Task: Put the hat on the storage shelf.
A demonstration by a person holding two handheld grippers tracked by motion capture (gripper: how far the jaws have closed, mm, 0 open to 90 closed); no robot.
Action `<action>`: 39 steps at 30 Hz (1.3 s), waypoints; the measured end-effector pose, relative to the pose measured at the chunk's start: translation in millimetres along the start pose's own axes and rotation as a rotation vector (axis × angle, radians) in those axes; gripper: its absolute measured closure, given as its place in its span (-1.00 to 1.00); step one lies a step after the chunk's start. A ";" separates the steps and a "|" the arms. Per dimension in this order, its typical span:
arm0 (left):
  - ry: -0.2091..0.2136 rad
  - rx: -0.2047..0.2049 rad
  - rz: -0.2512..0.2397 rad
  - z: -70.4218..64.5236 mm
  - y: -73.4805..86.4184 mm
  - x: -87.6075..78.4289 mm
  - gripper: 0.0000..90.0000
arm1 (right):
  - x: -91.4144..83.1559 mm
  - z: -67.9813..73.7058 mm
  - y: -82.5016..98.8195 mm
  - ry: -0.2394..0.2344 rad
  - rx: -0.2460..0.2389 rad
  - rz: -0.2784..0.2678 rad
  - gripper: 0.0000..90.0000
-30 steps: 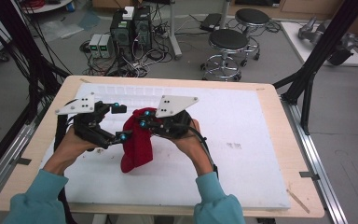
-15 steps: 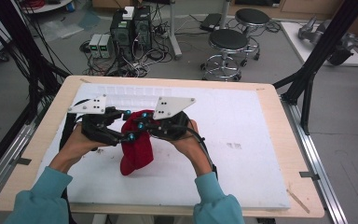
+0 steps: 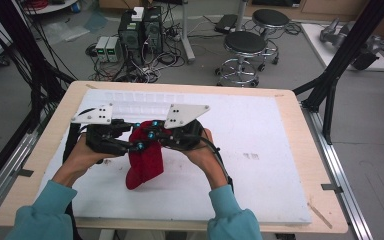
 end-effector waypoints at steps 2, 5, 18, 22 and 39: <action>-0.005 -0.002 -0.001 -0.3 0.4 -0.4 0.19 | 0.8 -0.3 -0.2 0.001 -0.004 -0.003 0.93; -0.017 0.007 0.013 -1.4 1.0 -0.3 0.35 | 1.8 -0.3 -0.3 0.002 -0.002 -0.006 0.93; -0.099 -0.011 0.002 -4.6 0.4 -0.9 0.86 | 2.7 0.2 -0.4 0.010 0.001 -0.013 0.89; -0.136 -0.010 -0.009 -5.2 -0.8 -1.4 0.87 | 3.2 1.1 -0.5 0.037 -0.002 -0.036 0.58; -0.217 -0.020 -0.045 -3.7 -3.2 -8.2 0.87 | -3.9 -0.1 5.5 0.126 0.134 -0.044 -0.74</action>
Point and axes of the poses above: each handheld gripper's, and its own axes: x roughly forward along the jaws, y roughly out of its underside, z roughly to its left, the point moved 1 cm from there along x, roughly forward along the jaws, and after that the axes turned 11 degrees about -x, right-handed, at the moved point
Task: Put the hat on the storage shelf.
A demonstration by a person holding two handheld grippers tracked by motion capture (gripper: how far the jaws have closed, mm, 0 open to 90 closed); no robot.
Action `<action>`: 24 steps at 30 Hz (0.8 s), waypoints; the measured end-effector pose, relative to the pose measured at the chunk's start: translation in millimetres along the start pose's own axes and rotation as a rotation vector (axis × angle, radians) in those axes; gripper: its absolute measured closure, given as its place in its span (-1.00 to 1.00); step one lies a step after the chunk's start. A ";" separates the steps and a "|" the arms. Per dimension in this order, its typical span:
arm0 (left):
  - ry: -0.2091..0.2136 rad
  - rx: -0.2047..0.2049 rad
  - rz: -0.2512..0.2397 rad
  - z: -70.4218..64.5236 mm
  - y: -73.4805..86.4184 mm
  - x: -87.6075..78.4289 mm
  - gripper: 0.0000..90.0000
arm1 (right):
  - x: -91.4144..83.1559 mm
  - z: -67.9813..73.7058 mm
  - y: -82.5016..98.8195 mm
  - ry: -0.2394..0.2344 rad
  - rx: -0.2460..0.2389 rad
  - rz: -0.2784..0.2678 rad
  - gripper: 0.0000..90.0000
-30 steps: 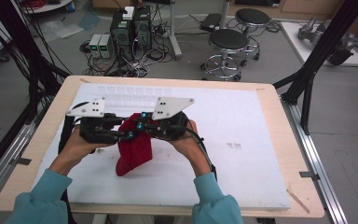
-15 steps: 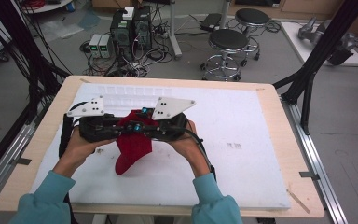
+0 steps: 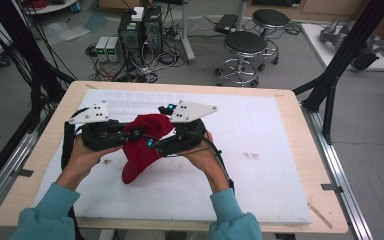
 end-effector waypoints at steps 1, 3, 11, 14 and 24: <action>-0.006 -0.001 -0.003 0.1 -0.3 -0.4 0.87 | 0.0 0.4 0.6 0.002 0.001 0.003 -0.74; -0.036 -0.012 -0.026 0.2 -2.0 -1.7 0.87 | -0.5 1.1 1.9 0.011 0.014 0.005 -0.75; -0.121 -0.043 -0.084 1.2 -7.2 -5.0 0.87 | -3.0 6.2 0.7 0.023 0.031 0.010 -0.75; -0.146 -0.051 -0.097 0.9 -9.1 -5.4 0.87 | -5.6 6.9 2.0 0.033 0.058 -0.010 -0.75; -0.276 -0.115 -0.158 0.5 -14.2 -5.6 0.87 | -5.2 12.6 9.6 0.047 0.099 0.010 -0.75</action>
Point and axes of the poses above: each handheld gripper's, and its own axes: x roughly forward along the jaws, y roughly out of its underside, z roughly to its left, the point moved 1 cm from there along x, roughly forward along the jaws, and after that the axes turned 11 degrees about -x, right-handed, at the moved point
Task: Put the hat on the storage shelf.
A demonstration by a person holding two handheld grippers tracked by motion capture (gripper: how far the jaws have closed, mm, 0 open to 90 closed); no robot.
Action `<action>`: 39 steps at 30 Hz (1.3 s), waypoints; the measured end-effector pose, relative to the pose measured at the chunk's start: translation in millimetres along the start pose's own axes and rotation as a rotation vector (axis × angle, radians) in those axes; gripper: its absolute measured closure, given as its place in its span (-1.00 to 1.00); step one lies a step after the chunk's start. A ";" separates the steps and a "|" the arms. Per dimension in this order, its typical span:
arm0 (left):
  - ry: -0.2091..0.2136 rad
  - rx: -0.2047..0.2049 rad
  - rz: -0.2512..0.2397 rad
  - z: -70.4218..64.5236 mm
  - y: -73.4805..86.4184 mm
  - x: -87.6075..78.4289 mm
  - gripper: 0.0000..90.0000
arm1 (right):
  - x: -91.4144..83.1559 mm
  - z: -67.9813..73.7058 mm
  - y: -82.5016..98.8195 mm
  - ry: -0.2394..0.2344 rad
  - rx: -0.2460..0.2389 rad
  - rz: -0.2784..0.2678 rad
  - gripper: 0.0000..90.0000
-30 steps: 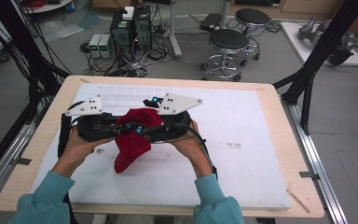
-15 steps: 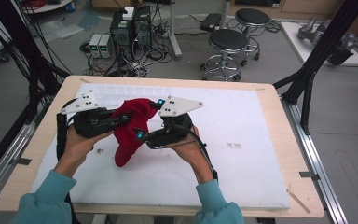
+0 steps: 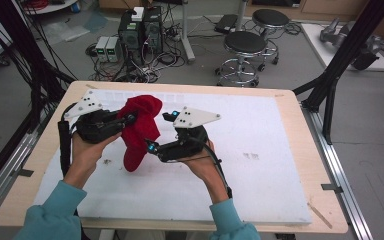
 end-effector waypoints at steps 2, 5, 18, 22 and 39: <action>-0.032 -0.010 -0.018 -0.3 -1.4 -0.4 0.87 | 0.8 0.9 1.8 0.003 0.008 0.006 -0.75; -0.064 -0.012 -0.048 -2.3 -3.1 -0.9 0.87 | 3.7 3.1 6.4 -0.021 0.019 0.026 -0.61; -0.116 -0.057 -0.132 -7.7 -8.4 -1.5 0.87 | 20.2 9.5 16.7 -0.038 0.037 0.094 -0.36; -0.116 -0.056 -0.129 -9.6 -10.6 0.3 0.87 | 25.8 12.4 19.5 -0.044 0.048 0.114 -0.28; -0.107 -0.058 -0.130 -16.0 -14.6 8.8 0.87 | 35.2 17.7 31.9 -0.010 0.136 0.155 0.29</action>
Point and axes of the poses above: each handheld gripper's, and its own axes: x roughly forward along the jaws, y roughly out of its underside, z roughly to its left, the point moved 1 cm from there along x, roughly forward along the jaws, and after that the axes turned 11 degrees about -x, right-handed, at the moved point
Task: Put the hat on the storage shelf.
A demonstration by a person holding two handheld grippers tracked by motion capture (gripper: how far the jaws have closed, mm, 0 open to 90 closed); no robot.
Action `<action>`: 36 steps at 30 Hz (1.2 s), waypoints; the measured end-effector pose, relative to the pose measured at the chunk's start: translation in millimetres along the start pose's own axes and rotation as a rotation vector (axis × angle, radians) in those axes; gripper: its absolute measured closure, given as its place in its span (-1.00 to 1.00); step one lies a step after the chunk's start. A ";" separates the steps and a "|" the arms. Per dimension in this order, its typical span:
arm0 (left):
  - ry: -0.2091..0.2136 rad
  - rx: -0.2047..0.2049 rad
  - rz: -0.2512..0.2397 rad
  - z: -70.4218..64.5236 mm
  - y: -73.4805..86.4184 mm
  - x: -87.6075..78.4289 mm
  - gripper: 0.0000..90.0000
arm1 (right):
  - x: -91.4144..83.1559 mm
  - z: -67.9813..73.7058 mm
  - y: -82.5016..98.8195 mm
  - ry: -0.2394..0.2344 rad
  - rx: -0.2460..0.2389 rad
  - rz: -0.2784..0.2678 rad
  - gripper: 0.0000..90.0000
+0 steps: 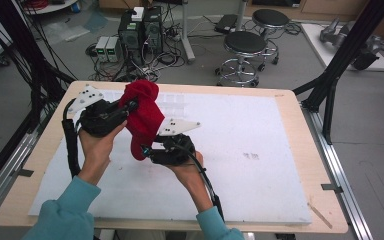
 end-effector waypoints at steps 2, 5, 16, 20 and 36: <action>-0.001 -0.002 -0.006 0.5 -0.4 0.0 0.87 | 0.3 -1.0 0.8 0.002 0.012 0.005 0.36; -0.006 0.001 -0.009 0.5 -0.3 0.0 0.87 | 1.1 -2.2 1.5 0.003 0.021 0.007 0.43; -0.006 0.000 -0.016 2.3 1.2 -0.5 0.88 | 5.4 -4.0 3.2 -0.029 0.058 0.015 0.83; -0.006 0.006 -0.013 4.9 2.9 -1.3 0.87 | 4.3 -6.4 4.2 -0.037 0.073 0.019 0.88; 0.029 0.016 -0.009 7.6 2.4 -3.3 0.64 | -1.1 -10.0 4.0 -0.022 0.077 0.030 0.91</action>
Point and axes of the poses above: each handheld gripper's, and its own axes: x roughly forward along the jaws, y roughly out of its underside, z roughly to its left, the point moved 1 cm from there along x, roughly forward along the jaws, and after that the axes turned 11 degrees about -x, right-handed, at the moved point
